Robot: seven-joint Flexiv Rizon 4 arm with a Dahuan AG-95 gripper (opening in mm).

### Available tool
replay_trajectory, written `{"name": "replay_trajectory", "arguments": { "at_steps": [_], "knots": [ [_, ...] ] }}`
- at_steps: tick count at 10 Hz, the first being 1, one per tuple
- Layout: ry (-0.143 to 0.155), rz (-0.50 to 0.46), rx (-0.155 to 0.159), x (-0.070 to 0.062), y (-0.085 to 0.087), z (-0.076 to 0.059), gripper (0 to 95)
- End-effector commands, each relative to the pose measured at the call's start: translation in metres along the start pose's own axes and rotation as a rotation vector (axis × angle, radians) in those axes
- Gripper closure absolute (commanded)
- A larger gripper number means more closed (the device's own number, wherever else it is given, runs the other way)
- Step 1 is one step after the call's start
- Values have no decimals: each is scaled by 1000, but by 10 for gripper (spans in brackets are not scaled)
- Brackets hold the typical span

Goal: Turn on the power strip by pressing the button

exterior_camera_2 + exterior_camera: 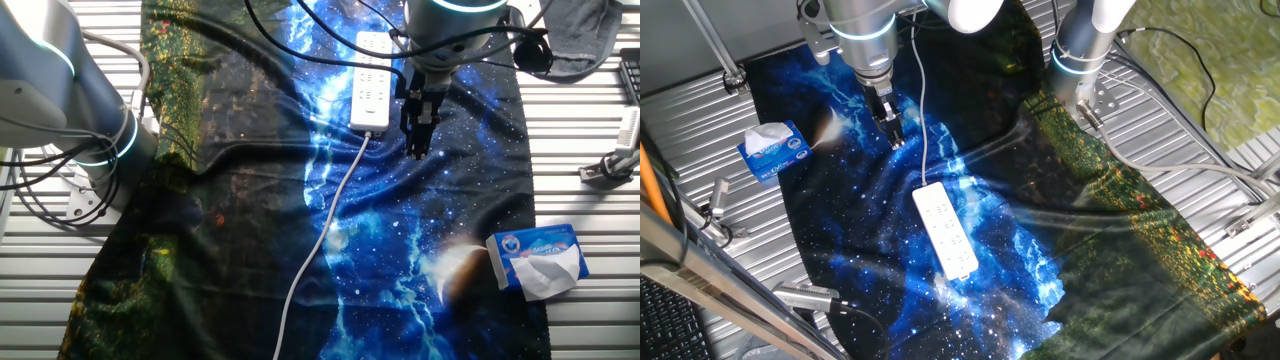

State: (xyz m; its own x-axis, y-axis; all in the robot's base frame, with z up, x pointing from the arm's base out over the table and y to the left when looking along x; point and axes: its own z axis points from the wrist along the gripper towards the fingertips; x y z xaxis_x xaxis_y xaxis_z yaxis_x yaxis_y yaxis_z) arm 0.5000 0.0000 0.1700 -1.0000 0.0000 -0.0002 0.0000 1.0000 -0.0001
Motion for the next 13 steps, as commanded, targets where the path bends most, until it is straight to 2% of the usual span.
{"name": "replay_trajectory", "arguments": {
  "at_steps": [1,4,7,9,13],
  "knots": [
    [-5,-165,-19,0,0,0,950],
    [22,-177,-10,0,0,0,950],
    [13,-182,-13,0,1,-1,950],
    [20,-182,-6,0,2,-3,950],
    [25,-177,-16,-2,5,-1,950]
  ]
}}
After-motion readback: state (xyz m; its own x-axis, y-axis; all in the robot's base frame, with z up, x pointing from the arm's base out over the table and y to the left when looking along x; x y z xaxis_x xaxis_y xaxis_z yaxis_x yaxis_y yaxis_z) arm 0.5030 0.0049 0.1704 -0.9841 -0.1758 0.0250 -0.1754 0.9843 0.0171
